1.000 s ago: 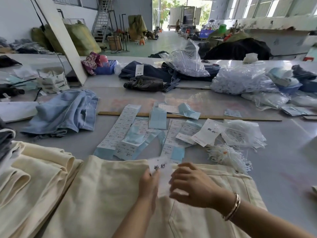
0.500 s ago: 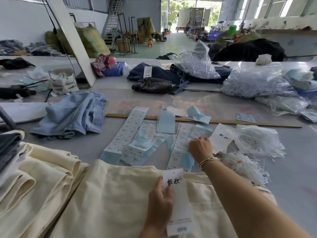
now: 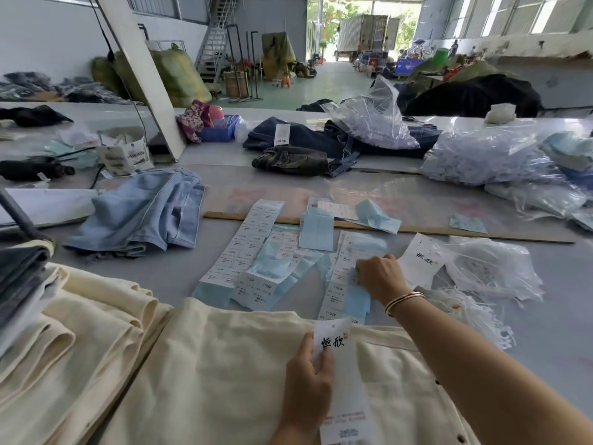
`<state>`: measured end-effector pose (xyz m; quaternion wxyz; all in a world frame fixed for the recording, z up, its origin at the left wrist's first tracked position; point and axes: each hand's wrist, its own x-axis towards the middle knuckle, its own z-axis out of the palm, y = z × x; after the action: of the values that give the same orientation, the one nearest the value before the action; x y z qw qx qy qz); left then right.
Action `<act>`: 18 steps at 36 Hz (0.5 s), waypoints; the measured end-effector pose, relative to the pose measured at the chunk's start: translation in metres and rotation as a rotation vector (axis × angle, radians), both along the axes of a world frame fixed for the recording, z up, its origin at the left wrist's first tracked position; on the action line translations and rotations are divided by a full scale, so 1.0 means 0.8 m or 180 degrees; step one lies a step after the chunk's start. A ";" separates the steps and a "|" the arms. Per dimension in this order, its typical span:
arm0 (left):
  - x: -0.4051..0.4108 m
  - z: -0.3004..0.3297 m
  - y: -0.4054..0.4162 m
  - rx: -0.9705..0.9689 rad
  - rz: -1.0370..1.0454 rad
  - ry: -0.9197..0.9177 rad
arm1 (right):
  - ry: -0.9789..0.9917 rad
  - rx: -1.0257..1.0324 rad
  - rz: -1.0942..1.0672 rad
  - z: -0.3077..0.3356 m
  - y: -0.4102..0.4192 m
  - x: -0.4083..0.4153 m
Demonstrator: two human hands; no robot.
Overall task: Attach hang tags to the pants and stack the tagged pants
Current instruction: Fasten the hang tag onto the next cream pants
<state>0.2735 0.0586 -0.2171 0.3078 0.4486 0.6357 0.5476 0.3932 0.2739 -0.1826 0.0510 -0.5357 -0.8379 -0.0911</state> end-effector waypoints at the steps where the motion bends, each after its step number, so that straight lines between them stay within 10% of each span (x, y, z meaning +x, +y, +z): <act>1: 0.000 0.000 0.000 0.0004 -0.0013 0.0014 | 0.0056 -0.0015 0.0047 0.002 -0.003 -0.001; 18: 0.006 0.006 -0.004 -0.0320 -0.0515 0.0655 | 0.0854 -0.0976 0.0605 -0.022 -0.094 0.033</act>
<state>0.2786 0.0557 -0.2123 0.3063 0.5362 0.6522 0.4396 0.4193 0.1988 -0.2004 0.0884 -0.4631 -0.8744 0.1146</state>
